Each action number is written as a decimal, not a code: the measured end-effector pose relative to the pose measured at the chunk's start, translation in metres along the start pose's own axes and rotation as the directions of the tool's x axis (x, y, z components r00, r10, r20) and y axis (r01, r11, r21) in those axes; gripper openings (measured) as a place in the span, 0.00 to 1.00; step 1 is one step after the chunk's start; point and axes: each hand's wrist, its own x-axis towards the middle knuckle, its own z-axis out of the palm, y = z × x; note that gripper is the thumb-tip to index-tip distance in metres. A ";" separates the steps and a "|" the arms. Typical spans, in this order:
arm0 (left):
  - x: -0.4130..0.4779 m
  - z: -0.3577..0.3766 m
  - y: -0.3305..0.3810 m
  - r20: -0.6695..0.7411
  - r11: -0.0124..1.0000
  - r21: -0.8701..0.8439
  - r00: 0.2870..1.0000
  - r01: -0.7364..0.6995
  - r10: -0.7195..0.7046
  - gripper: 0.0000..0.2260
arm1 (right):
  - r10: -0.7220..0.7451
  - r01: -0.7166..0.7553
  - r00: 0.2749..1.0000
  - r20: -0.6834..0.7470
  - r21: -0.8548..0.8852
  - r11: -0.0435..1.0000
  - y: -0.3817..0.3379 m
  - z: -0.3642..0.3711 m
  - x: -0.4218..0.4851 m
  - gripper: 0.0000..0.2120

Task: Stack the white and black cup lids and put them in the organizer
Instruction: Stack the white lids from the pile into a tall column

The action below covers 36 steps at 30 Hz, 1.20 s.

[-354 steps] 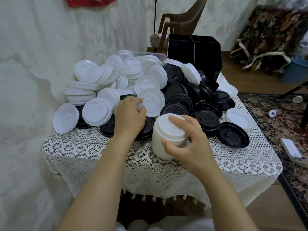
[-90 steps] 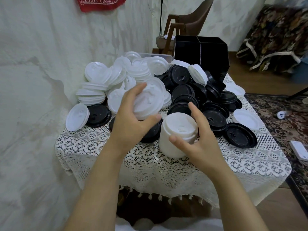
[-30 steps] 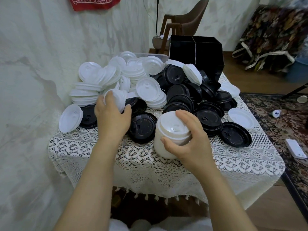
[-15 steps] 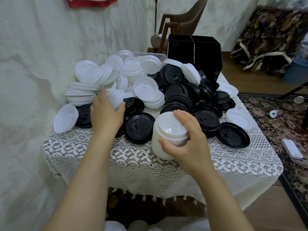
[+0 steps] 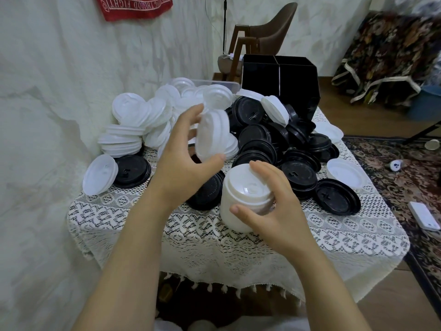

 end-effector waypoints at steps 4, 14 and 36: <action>-0.009 0.001 0.009 0.213 0.997 -0.050 0.975 -0.052 0.061 0.35 | -0.005 0.007 1.000 -0.030 0.091 0.996 -0.007 -0.005 0.001 0.37; -0.018 0.012 0.014 0.450 0.997 0.048 0.892 -0.064 0.036 0.37 | -0.130 0.155 0.988 -0.088 0.399 0.904 -0.011 -0.009 0.007 0.29; -0.015 0.012 -0.005 0.289 0.929 -0.348 0.957 0.124 -0.020 0.18 | -0.113 0.161 0.983 -0.146 0.369 0.915 -0.005 -0.010 0.008 0.31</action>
